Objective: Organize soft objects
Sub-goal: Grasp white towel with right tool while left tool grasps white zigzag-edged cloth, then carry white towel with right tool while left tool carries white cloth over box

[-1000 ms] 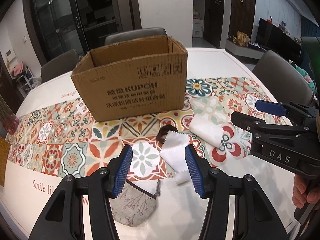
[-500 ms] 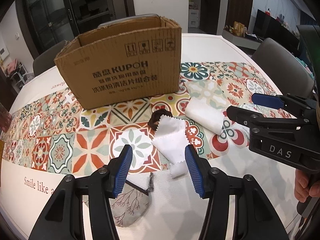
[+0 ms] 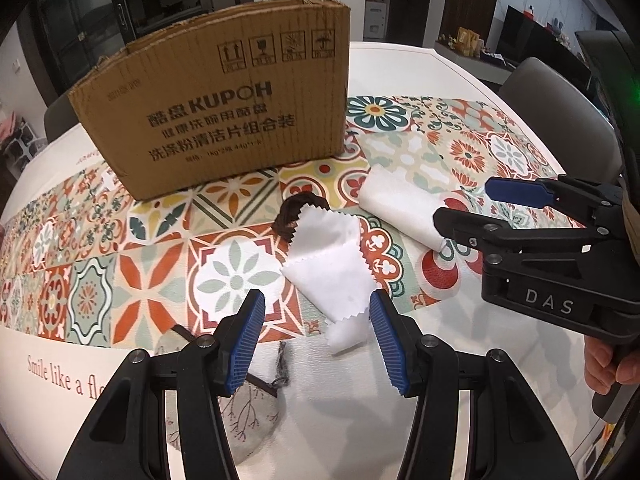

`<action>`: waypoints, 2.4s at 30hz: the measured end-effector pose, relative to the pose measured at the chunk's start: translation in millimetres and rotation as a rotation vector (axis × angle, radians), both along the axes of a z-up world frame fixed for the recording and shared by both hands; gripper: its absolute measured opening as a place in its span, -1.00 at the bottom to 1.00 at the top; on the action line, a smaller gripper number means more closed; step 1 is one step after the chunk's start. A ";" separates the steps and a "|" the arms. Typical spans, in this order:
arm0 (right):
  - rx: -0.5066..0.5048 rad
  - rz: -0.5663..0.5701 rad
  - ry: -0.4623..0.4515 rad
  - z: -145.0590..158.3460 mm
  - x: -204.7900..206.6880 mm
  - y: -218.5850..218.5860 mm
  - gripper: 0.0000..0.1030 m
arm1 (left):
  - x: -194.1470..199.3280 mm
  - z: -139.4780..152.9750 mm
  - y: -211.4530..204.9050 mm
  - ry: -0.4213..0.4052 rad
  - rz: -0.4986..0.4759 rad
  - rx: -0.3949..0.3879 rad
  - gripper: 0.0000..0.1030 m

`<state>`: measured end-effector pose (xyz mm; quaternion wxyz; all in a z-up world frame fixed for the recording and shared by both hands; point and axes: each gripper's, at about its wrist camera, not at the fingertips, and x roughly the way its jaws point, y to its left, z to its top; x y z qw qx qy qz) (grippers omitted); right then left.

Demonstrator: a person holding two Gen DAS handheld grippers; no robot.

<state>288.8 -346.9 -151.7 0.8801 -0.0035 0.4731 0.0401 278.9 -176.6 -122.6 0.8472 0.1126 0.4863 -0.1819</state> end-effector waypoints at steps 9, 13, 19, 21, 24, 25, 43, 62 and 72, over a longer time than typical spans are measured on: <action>-0.010 0.044 0.019 -10.0 9.1 4.9 0.23 | 5.9 -9.9 -6.9 0.025 -0.032 -0.014 0.04; -0.008 0.055 0.035 -14.6 14.5 5.4 0.23 | 10.6 -14.9 -11.9 0.032 -0.049 -0.006 0.06; -0.011 0.060 0.059 -23.1 22.9 5.2 0.23 | 21.1 -22.7 -19.9 0.042 -0.061 0.008 0.07; -0.012 0.059 0.069 -26.3 26.1 4.5 0.23 | 24.3 -25.6 -21.7 0.046 -0.064 0.009 0.07; -0.005 0.055 0.085 -31.2 31.7 2.6 0.23 | 28.6 -29.4 -22.8 0.049 -0.062 0.006 0.09; -0.004 0.054 0.089 -32.8 33.3 2.1 0.23 | 30.0 -30.7 -23.2 0.051 -0.060 0.003 0.10; -0.041 0.060 0.094 -46.0 42.8 5.9 0.18 | 45.7 -50.8 -28.1 0.055 -0.035 0.022 -0.14; -0.001 0.022 0.026 -22.3 21.1 7.2 -0.70 | 34.5 -38.1 -6.8 0.027 0.013 -0.056 -0.81; 0.047 -0.001 -0.022 4.7 0.6 14.4 -0.70 | 16.9 -8.8 11.7 -0.008 0.041 -0.112 -0.81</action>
